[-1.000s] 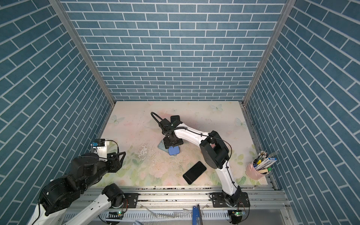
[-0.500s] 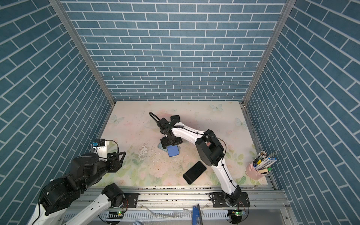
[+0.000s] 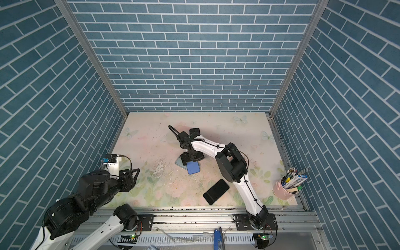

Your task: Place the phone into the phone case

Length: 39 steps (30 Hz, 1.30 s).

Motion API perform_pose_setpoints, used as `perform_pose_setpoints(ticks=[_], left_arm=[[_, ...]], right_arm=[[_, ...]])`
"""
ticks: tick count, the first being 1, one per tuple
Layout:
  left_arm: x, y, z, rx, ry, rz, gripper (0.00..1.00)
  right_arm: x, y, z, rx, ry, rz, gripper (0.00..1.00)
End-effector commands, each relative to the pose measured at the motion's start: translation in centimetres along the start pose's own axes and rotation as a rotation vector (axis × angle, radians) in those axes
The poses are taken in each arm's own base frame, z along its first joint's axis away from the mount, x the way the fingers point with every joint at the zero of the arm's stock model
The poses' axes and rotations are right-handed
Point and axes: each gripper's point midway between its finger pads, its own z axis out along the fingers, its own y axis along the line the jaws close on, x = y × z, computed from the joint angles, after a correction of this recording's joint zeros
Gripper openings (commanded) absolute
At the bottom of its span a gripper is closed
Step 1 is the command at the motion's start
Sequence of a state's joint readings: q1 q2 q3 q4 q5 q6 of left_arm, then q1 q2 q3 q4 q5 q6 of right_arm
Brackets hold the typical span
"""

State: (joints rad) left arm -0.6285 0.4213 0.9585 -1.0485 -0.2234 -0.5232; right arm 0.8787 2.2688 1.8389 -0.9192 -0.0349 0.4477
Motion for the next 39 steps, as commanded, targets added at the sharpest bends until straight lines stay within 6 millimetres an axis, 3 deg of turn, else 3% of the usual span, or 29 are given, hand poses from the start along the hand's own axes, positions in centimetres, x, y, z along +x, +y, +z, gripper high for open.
perform_pose_setpoints(ticks=[1,6,9,11,13,16,20,23,26,31,35,39], left_arm=[[0.1,0.1,0.4,-0.014,0.008,0.008,0.57],[0.2,0.2,0.4,-0.016,0.008,0.008,0.57],[0.2,0.2,0.4,-0.017,0.009,0.007,0.57],[0.2,0.2,0.4,-0.019,0.008,0.006,0.57],[0.2,0.3,0.5,-0.024,0.012,0.008,0.57],[0.3,0.4,0.7,-0.037,0.022,0.010,0.58],[-0.2,0.2,0.3,-0.017,-0.010,0.017,0.60],[-1.0,-2.3,0.2,0.127,-0.066,0.096,0.63],[-1.3,-7.2,0.8,0.379,-0.132,0.263,0.48],[-3.9,-13.0,-0.6,0.623,-0.389,0.615,0.47],[-1.8,-17.3,-1.8,0.809,-0.549,1.067,0.43],[0.5,-20.0,-0.9,0.795,-0.681,1.395,0.44]], right_arm=[[0.9,-0.1,0.5,0.017,0.024,-0.007,0.90],[1.4,-0.5,1.3,0.081,0.032,-0.016,0.90],[1.7,-1.0,1.7,0.110,0.031,0.007,0.81],[1.4,-0.9,1.0,0.094,0.000,0.011,0.74],[1.0,-0.9,-0.4,0.074,-0.043,-0.007,0.69],[0.2,-1.4,-5.1,0.031,-0.149,-0.046,0.65],[1.3,-0.2,-9.7,-0.169,-0.216,-0.137,0.64],[3.6,0.9,-12.4,-0.313,-0.241,-0.186,0.64],[6.9,2.2,-14.1,-0.448,-0.221,-0.253,0.64],[12.1,2.7,-17.2,-0.577,-0.204,-0.310,0.63],[15.3,2.7,-19.2,-0.623,-0.177,-0.339,0.62],[17.6,3.1,-20.9,-0.651,-0.168,-0.372,0.61]])
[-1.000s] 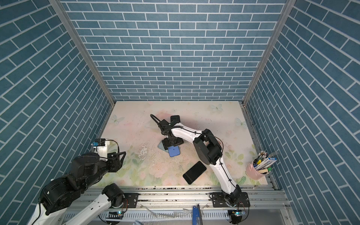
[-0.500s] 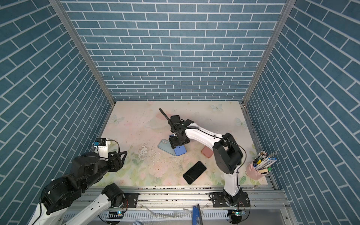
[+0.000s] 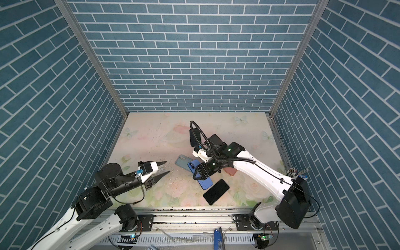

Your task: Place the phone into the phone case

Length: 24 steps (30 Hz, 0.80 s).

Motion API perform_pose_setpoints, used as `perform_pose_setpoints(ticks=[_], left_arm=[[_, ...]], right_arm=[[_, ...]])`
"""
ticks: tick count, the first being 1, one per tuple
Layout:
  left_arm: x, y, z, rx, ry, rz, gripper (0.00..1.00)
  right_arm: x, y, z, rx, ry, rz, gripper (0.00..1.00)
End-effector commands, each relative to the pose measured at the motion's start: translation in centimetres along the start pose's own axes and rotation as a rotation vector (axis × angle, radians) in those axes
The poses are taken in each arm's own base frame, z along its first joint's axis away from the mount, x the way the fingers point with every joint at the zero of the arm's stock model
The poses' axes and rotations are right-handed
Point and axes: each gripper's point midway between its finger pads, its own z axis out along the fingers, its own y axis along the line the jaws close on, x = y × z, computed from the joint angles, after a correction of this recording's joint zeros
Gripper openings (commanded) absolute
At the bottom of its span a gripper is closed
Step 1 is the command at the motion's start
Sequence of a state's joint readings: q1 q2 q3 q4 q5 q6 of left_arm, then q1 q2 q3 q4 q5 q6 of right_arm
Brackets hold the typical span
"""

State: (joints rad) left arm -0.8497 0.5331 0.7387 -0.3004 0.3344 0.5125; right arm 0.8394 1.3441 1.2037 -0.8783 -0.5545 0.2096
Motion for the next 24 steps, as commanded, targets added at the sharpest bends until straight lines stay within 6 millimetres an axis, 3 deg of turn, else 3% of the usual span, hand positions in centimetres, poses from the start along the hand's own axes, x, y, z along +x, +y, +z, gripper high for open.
perform_pose_setpoints(ticks=[1,5,9,24], left_arm=[[-1.4,-1.7,2.1,0.044,-0.066,0.448,0.44],[-0.5,-3.8,4.8,0.116,0.008,0.583,0.44],[0.0,-4.7,6.1,0.161,0.037,0.602,0.48],[3.0,-4.3,6.4,0.196,0.221,0.650,0.48]], right_arm=[[1.7,2.8,-1.5,-0.086,0.027,-0.072,0.61],[2.2,3.6,-2.0,-0.103,0.045,-0.085,0.62],[2.0,3.7,-1.9,-0.087,0.058,-0.103,0.61],[1.2,5.9,-1.4,-0.128,0.090,-0.139,0.61]])
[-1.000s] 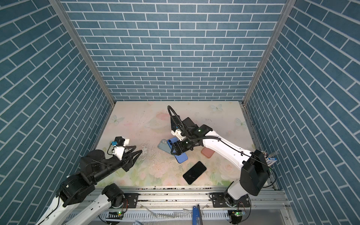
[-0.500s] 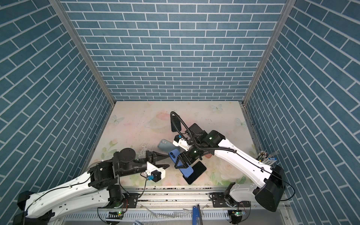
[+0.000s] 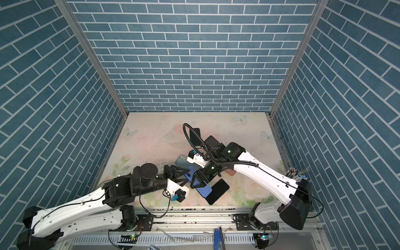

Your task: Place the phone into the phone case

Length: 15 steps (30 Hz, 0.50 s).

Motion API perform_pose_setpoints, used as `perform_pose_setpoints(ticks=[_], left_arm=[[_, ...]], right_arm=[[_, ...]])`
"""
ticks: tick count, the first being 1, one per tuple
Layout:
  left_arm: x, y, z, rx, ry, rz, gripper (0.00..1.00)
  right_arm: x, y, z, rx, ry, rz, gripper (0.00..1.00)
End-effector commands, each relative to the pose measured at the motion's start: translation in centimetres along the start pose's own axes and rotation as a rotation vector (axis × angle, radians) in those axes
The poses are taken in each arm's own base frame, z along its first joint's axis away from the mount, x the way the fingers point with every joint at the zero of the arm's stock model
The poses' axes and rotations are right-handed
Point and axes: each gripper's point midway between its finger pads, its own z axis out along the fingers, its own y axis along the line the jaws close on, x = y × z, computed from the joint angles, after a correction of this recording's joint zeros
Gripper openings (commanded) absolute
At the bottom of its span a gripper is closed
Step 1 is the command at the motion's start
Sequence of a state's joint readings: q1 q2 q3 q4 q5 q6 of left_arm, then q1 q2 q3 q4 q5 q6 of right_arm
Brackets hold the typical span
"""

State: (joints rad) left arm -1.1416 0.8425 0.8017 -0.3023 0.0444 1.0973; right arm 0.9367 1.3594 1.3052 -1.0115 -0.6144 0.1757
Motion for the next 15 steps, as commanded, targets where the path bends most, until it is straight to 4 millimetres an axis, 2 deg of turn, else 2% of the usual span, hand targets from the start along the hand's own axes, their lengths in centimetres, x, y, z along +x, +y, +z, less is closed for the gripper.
perform_pose_setpoints(ticks=[1,9,12,15], left_arm=[[0.1,-0.2,-0.1,0.031,0.030,0.022,0.46],[0.1,-0.4,0.1,0.056,0.036,0.027,0.13],[0.1,-0.4,-0.1,0.064,0.044,0.024,0.00],[0.2,-0.3,-0.3,0.061,0.058,0.001,0.00]], right_arm=[[-0.6,1.4,-0.6,-0.037,-0.010,-0.061,0.61],[-0.4,1.4,-0.9,-0.018,-0.025,-0.073,0.62],[-0.4,1.3,-1.3,0.003,-0.042,-0.085,0.74],[-0.6,1.0,-2.2,0.051,-0.091,-0.117,0.90]])
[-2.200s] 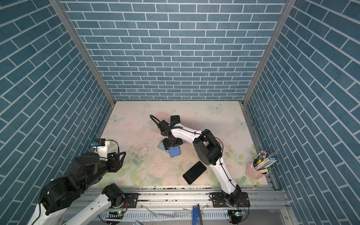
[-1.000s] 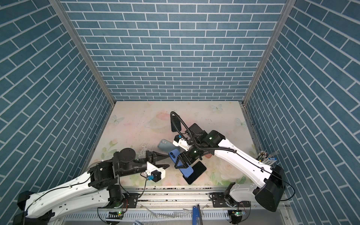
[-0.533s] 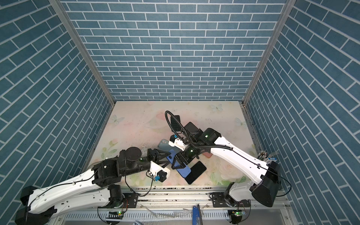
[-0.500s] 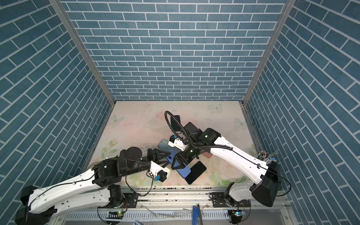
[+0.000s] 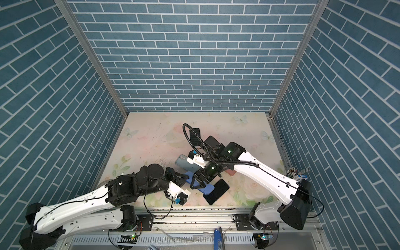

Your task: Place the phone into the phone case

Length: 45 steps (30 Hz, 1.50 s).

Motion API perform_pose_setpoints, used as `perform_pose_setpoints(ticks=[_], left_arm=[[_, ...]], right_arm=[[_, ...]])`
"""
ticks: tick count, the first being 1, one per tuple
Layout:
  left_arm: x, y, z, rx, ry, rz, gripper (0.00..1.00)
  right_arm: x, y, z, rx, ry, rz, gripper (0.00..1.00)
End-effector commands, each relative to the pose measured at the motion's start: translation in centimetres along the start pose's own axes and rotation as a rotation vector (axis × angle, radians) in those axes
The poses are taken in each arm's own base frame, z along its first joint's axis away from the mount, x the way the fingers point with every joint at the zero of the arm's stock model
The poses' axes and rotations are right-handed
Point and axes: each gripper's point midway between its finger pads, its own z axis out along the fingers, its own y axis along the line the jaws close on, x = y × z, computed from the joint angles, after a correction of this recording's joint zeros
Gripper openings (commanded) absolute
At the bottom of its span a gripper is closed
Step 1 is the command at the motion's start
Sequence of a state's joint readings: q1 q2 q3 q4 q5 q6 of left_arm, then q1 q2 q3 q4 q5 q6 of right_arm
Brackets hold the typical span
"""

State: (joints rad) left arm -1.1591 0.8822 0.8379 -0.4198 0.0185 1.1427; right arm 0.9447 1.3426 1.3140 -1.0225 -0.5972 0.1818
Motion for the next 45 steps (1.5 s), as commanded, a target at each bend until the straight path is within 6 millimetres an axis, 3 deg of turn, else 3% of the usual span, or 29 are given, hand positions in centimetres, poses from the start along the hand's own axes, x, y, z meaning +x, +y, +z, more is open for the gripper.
perform_pose_setpoints(ticks=[1,6,11,17,20,28,36,39,41,45], left_arm=[[-0.3,1.6,-0.9,-0.045,0.001,-0.075,0.00],[0.2,1.1,-1.4,0.002,0.044,-0.212,0.00],[1.5,0.4,-1.3,0.081,0.135,-0.409,0.00],[-1.1,1.0,-3.0,0.163,-0.115,-0.664,0.00],[-1.6,1.3,-4.0,0.173,-0.197,-0.737,0.00],[-3.1,0.4,-5.6,0.252,-0.289,-0.781,0.00],[-3.2,0.4,-5.3,0.260,-0.296,-0.783,0.00],[-3.2,0.5,-5.0,0.265,-0.294,-0.791,0.00],[-3.3,0.5,-4.8,0.274,-0.292,-0.790,0.00],[-3.4,0.7,-4.7,0.281,-0.295,-0.789,0.00]], right_arm=[[-0.8,0.6,-2.3,0.062,-0.104,-0.131,0.92],[-0.3,0.5,-5.6,0.180,-0.211,-0.256,0.94],[-0.2,1.3,-8.8,0.242,-0.420,-0.404,0.86],[3.1,4.6,-8.5,0.149,-0.658,-0.960,0.80],[1.3,4.0,-10.4,0.230,-0.863,-0.892,0.56],[0.6,4.7,-9.8,0.179,-0.841,-0.905,0.52],[0.6,5.7,-9.6,0.113,-0.833,-0.925,0.48],[0.8,6.2,-9.3,0.065,-0.816,-0.923,0.41],[0.8,6.3,-9.1,0.051,-0.804,-0.914,0.30],[1.0,6.2,-8.9,0.045,-0.795,-0.906,0.29]])
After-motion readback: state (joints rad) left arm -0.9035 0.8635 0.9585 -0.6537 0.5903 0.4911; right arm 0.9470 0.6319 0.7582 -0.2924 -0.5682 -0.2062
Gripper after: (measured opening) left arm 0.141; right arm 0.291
